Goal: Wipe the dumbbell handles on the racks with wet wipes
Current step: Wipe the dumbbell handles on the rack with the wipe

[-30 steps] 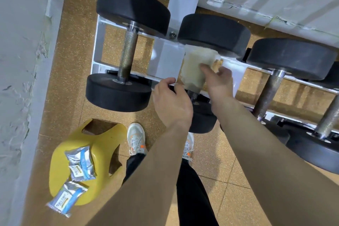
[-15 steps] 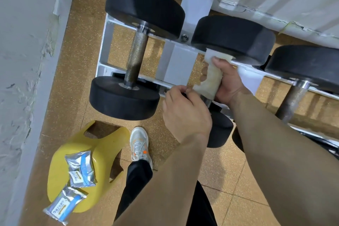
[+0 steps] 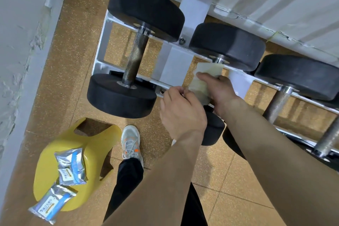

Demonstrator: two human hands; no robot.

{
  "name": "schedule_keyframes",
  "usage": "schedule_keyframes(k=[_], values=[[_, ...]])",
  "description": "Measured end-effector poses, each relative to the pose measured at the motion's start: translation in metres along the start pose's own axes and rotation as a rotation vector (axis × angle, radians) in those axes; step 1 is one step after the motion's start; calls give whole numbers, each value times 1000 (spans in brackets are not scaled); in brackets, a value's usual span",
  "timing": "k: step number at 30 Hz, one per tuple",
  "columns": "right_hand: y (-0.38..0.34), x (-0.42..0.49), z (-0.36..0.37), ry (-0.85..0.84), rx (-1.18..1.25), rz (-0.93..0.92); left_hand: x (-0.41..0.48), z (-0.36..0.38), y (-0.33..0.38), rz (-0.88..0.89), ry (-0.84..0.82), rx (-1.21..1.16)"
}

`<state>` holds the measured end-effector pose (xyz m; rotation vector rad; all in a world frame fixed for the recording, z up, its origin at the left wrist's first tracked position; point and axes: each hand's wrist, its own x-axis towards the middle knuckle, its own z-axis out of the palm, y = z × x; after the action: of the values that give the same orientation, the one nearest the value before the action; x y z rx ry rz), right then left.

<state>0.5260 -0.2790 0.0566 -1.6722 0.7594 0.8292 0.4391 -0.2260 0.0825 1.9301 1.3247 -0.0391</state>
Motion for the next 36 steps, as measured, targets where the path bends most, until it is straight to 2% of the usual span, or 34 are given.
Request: schedule_keyframes(k=[4, 6, 12, 15, 17, 19, 24, 28, 32, 36], values=[[4, 1, 3, 106, 37, -16, 0, 1, -1, 17, -1, 6], [5, 1, 5, 106, 68, -13, 0, 1, -2, 20, -1, 6], [7, 3, -1, -246, 382, 231, 0, 2, -2, 13, -6, 5], [11, 16, -5, -337, 574, 255, 0, 3, -4, 10, -15, 3], [13, 25, -6, -483, 614, 252, 0, 3, -4, 15, -11, 1], [14, 27, -6, -540, 602, 231, 0, 4, -3, 19, -11, 7], [16, 17, -7, -353, 444, 255, 0, 4, -4, 8, -10, -2], [11, 8, -7, -376, 342, 38, 0, 4, -3, 12, -7, -9], [12, 18, -3, -360, 441, 139, 0, 4, -4, 18, -7, -6], [14, 33, -7, -379, 459, 87, 0, 4, -5, 18, -13, -9]])
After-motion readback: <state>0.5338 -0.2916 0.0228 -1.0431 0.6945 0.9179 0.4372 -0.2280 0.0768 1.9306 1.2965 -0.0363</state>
